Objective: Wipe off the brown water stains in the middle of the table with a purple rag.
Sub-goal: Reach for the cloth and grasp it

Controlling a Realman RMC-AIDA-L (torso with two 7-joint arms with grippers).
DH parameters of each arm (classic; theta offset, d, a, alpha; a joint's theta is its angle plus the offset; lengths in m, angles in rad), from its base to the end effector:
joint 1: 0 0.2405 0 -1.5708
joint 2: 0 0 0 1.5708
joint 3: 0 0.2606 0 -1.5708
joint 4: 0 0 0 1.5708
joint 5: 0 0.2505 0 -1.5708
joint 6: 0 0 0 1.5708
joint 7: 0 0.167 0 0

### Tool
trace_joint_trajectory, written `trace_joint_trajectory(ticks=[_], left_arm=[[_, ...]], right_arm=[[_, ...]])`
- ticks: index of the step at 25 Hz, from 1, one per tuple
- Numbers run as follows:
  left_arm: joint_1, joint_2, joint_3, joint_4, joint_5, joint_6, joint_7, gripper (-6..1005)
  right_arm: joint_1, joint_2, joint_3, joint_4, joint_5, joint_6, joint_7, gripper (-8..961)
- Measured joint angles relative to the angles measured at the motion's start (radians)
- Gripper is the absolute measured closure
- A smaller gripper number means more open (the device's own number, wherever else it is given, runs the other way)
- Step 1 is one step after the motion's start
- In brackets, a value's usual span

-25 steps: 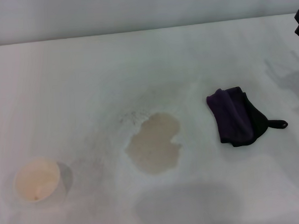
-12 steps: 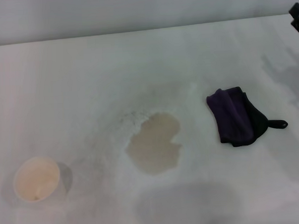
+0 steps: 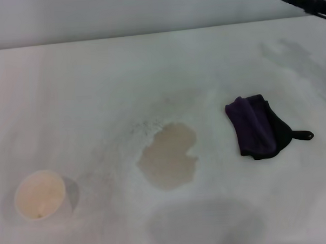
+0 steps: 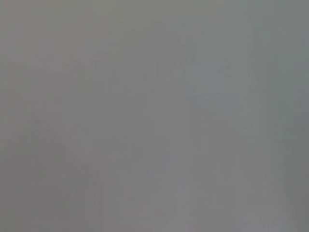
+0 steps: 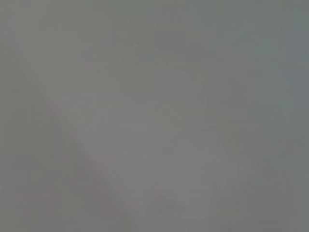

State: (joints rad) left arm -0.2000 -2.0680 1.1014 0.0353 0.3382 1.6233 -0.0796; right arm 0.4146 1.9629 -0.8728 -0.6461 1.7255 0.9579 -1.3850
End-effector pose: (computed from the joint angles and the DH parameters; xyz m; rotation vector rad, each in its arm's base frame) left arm -0.4054 0.2586 0.0261 -1.4245 -0.2480 -0.6363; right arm 0.3537 0.4392 0.0784 -1.8162 1.1848 0.8915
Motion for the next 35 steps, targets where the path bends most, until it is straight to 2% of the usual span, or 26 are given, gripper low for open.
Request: trace_joint_trajectory(ticks=[3, 5, 6, 8, 13, 15, 19, 23, 35], left_arm=[[-0.015, 0.002, 0.000, 0.034, -0.001, -0.007, 0.000, 105], [-0.023, 0.003, 0.000, 0.050, -0.002, -0.009, 0.000, 105], [-0.026, 0.004, 0.000, 0.053, -0.002, -0.009, 0.000, 105], [-0.035, 0.009, 0.000, 0.062, -0.001, -0.010, 0.000, 105], [-0.036, 0.014, 0.005, 0.083, 0.007, -0.009, 0.002, 105], [-0.035, 0.014, 0.007, 0.091, 0.009, -0.008, 0.005, 105], [-0.028, 0.014, 0.005, 0.102, 0.010, -0.004, 0.005, 105], [-0.027, 0.007, 0.002, 0.110, 0.008, 0.000, 0.006, 105], [-0.036, 0.004, 0.001, 0.113, 0.005, -0.027, 0.005, 104]], right_arm=[[0.033, -0.042, -0.064, -0.149, -0.273, 0.017, 0.366, 88], [0.063, -0.056, -0.091, -0.274, -0.466, 0.083, 0.582, 88], [0.072, -0.054, -0.094, -0.331, -0.546, 0.126, 0.653, 88], [0.093, -0.039, -0.098, -0.454, -0.702, 0.216, 0.780, 87], [0.180, 0.043, -0.134, -0.705, -1.116, 0.450, 1.013, 87], [0.202, 0.050, -0.202, -0.729, -1.199, 0.489, 1.073, 88], [0.231, 0.047, -0.364, -0.729, -1.243, 0.508, 1.192, 88], [0.244, 0.051, -0.450, -0.723, -1.296, 0.510, 1.253, 92], [0.243, 0.055, -0.551, -0.590, -1.322, 0.474, 1.306, 96]])
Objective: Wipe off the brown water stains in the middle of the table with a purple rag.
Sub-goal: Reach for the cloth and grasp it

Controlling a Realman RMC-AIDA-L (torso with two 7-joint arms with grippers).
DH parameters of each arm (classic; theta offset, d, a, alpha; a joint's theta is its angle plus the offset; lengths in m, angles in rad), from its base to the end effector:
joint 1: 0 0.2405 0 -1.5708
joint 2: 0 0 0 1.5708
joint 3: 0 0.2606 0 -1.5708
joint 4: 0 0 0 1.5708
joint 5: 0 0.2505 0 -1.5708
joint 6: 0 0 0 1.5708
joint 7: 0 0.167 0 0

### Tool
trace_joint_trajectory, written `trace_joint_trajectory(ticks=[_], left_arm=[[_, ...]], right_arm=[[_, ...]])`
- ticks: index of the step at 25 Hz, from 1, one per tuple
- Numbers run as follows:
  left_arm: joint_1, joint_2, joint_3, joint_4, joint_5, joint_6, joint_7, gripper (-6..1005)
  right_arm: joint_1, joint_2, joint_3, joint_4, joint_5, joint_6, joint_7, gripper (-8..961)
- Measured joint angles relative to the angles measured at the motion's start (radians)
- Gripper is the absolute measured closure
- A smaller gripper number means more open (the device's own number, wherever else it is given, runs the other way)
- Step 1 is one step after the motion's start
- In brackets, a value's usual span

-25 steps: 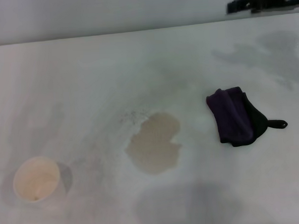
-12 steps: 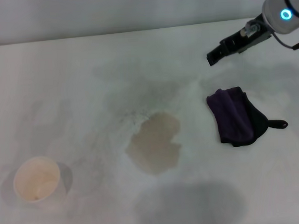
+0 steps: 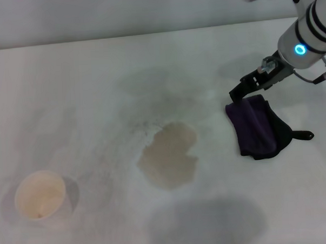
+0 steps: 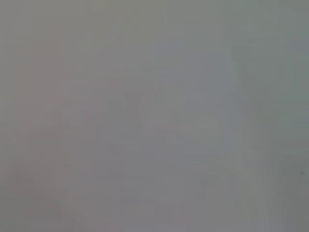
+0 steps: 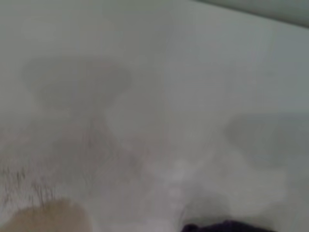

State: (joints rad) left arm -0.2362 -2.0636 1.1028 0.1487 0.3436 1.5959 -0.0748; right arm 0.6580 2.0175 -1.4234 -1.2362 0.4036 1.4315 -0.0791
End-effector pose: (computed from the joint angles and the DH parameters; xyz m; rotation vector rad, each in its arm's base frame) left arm -0.3826 0.2944 0.0450 -1.4177 -0.1222 -0.6858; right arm 0.2091 0.4344 -0.0033 -2.0942 1.3437 -0.4488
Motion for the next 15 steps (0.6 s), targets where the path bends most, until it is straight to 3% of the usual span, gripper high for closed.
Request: trace_joint_trajectory(ticks=[15], left_arm=[[0.000, 0.007, 0.002, -0.009, 0.002, -0.005, -0.001, 104]], right_arm=[[0.039, -0.004, -0.040, 0.162, -0.003, -0.030, 0.015, 139]])
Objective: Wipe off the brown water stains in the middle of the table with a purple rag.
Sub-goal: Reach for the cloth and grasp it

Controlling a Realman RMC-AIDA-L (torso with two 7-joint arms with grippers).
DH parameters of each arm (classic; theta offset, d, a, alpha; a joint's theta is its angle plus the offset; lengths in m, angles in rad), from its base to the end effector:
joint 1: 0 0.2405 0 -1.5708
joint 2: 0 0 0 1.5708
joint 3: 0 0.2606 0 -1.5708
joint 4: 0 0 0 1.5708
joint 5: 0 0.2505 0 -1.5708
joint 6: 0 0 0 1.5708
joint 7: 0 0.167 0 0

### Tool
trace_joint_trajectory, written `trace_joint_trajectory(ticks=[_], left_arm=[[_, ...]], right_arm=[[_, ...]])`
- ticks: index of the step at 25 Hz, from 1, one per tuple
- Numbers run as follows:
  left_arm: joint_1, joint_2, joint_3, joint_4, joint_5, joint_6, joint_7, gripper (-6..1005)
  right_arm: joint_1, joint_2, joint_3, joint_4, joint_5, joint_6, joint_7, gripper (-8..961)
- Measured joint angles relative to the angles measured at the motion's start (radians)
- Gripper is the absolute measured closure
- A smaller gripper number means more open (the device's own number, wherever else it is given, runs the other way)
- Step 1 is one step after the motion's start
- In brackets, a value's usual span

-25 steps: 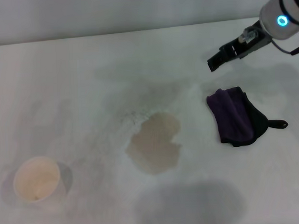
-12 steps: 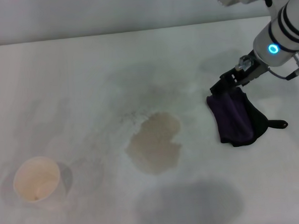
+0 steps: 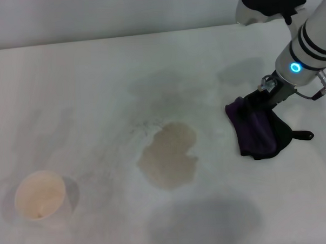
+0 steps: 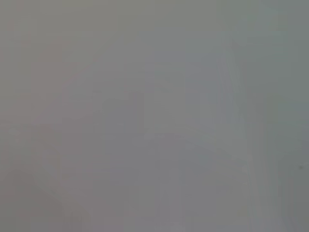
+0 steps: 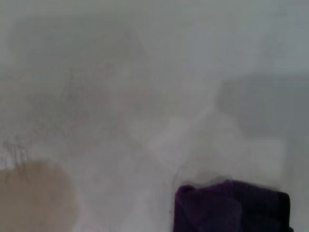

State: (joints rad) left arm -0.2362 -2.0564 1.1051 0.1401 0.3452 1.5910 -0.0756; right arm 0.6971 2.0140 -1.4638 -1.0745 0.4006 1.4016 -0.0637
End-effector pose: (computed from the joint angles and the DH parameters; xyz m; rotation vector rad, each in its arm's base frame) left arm -0.3858 0.2936 0.0457 -1.4258 -0.1284 -0.6753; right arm 0.2351 0.4299 -0.0263 -2.0722 1.4081 -0.5740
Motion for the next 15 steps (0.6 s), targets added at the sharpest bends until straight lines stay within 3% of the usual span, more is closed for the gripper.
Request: trace_joint_trajectory(ticks=[15], left_arm=[[0.000, 0.001, -0.002, -0.001, 0.000, -0.003, -0.003, 104]], right_arm=[[0.043, 0.004, -0.020, 0.096, -0.013, -0.032, 0.002, 282]])
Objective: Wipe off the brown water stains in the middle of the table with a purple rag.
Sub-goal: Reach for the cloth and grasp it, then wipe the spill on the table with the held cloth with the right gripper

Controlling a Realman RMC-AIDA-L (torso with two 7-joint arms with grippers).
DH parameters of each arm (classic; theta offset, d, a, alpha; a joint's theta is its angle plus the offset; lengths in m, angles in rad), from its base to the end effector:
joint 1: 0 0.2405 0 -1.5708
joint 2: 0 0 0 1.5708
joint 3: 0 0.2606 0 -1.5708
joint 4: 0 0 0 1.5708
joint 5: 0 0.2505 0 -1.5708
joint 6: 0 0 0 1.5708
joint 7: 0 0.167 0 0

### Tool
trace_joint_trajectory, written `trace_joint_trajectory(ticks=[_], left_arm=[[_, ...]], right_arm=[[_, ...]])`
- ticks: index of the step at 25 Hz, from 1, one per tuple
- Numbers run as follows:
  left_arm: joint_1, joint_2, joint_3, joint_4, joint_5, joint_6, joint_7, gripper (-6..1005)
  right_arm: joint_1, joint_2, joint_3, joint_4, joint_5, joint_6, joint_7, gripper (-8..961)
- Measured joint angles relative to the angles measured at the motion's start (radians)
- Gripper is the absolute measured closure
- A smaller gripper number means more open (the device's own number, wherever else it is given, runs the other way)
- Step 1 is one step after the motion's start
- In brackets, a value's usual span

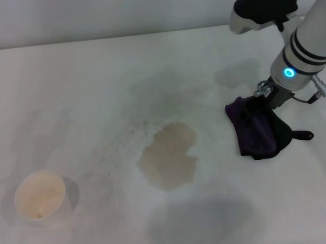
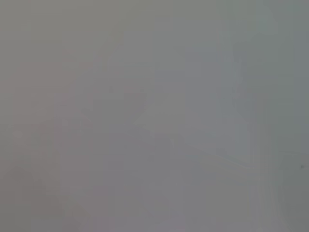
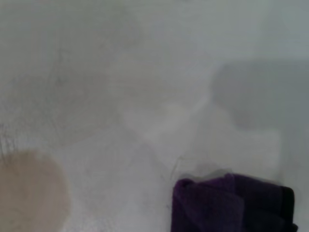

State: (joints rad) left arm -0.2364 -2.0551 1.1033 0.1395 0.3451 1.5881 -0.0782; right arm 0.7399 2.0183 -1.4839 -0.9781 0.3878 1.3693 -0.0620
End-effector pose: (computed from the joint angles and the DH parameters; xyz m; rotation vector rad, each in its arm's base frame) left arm -0.3866 0.2938 0.0463 -1.4251 -0.1323 -0.6739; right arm 0.2423 0.4320 -0.0390 -2.0669 1.4029 -0.6338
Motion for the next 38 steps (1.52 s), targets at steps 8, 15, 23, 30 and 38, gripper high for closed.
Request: trace_joint_trajectory(ticks=[8, 15, 23, 30, 38], left_arm=[[-0.001, 0.002, -0.001, 0.000, -0.001, -0.002, 0.000, 106], [-0.001, 0.003, -0.001, 0.000, -0.003, -0.002, 0.000, 106], [-0.002, 0.003, -0.001, 0.001, -0.001, -0.013, 0.000, 106], [-0.009, 0.006, -0.001, 0.000, 0.000, -0.020, 0.000, 105], [-0.011, 0.006, -0.001, 0.002, -0.002, -0.025, 0.003, 105]], right_arm=[[0.045, 0.002, -0.049, 0.072, 0.000, -0.022, 0.016, 342], [0.046, -0.003, -0.042, 0.074, 0.000, -0.033, 0.016, 471], [0.048, 0.000, -0.045, 0.087, 0.002, -0.037, 0.008, 635], [0.051, 0.006, -0.054, 0.067, 0.009, -0.037, 0.004, 776], [0.073, 0.009, -0.155, 0.017, 0.087, -0.058, 0.006, 836]])
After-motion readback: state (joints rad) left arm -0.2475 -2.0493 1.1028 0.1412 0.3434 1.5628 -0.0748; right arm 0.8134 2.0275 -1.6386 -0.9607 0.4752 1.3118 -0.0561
